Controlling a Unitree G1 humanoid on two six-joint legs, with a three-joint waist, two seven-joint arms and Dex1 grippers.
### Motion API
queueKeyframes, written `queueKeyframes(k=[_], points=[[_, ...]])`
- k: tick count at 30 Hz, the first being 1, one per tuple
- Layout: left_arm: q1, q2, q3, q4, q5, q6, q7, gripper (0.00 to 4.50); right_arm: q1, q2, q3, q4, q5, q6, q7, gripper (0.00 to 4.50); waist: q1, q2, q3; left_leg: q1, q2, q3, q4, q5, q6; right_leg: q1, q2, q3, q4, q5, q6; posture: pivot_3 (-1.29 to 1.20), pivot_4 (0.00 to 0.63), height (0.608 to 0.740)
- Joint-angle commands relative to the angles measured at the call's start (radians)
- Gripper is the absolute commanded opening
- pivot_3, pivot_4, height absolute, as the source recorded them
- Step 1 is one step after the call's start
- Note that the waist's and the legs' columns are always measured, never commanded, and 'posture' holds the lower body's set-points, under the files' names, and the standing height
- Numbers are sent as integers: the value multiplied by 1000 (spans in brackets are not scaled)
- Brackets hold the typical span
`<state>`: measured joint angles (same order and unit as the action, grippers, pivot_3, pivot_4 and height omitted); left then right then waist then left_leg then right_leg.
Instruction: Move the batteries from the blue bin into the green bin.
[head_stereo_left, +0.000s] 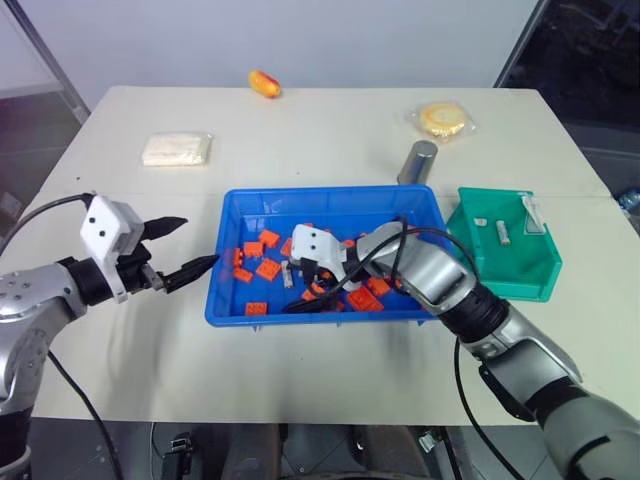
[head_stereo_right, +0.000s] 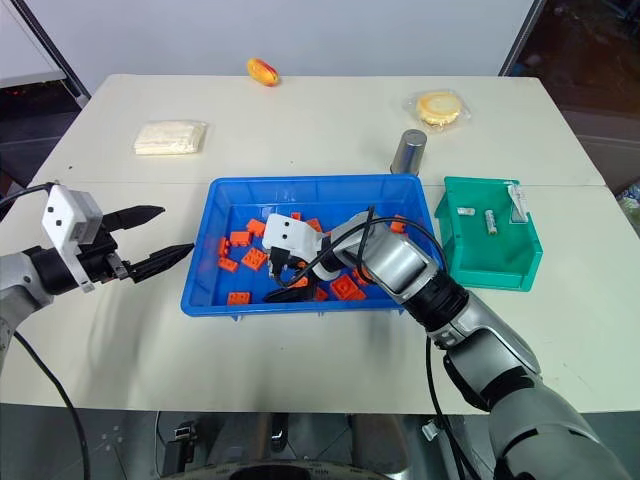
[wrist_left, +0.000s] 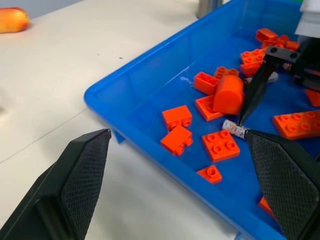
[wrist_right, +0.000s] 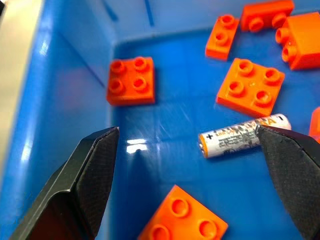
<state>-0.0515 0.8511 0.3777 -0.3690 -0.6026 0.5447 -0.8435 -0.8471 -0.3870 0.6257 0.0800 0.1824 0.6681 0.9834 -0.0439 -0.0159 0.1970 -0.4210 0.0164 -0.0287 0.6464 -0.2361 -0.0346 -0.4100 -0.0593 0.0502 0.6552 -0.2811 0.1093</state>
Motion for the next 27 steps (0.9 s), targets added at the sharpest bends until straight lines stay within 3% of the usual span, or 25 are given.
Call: queueKeyframes(k=[1, 8, 21, 24, 27], points=[[0, 4, 34, -40, -20, 4, 7, 4500, -41, 33, 2, 79, -64, -91, 9, 4472, 0, 0, 0, 0, 0, 0, 0, 0, 0, 0, 0, 0, 0, 0, 0, 0, 150, 740], [14, 1, 40, -60, -31, 15, 17, 4500, -63, 83, -41, 155, -127, -164, -6, 4472, 0, 0, 0, 0, 0, 0, 0, 0, 0, 0, 0, 0, 0, 0, 0, 0, 150, 740], [4, -1, 24, -60, -31, 11, 21, 4500, -24, 147, -37, 174, -176, -115, -34, 4472, 0, 0, 0, 0, 0, 0, 0, 0, 0, 0, 0, 0, 0, 0, 0, 0, 150, 740], [3, 5, 29, -62, -36, 16, 16, 4500, -22, 141, -39, 184, -189, -127, -34, 3617, 0, 0, 0, 0, 0, 0, 0, 0, 0, 0, 0, 0, 0, 0, 0, 0, 150, 740], [8, 23, 41, -67, -55, 36, -4, 4500, -24, 139, -44, 187, -191, -129, -30, 2156, 0, 0, 0, 0, 0, 0, 0, 0, 0, 0, 0, 0, 0, 0, 0, 0, 150, 740]])
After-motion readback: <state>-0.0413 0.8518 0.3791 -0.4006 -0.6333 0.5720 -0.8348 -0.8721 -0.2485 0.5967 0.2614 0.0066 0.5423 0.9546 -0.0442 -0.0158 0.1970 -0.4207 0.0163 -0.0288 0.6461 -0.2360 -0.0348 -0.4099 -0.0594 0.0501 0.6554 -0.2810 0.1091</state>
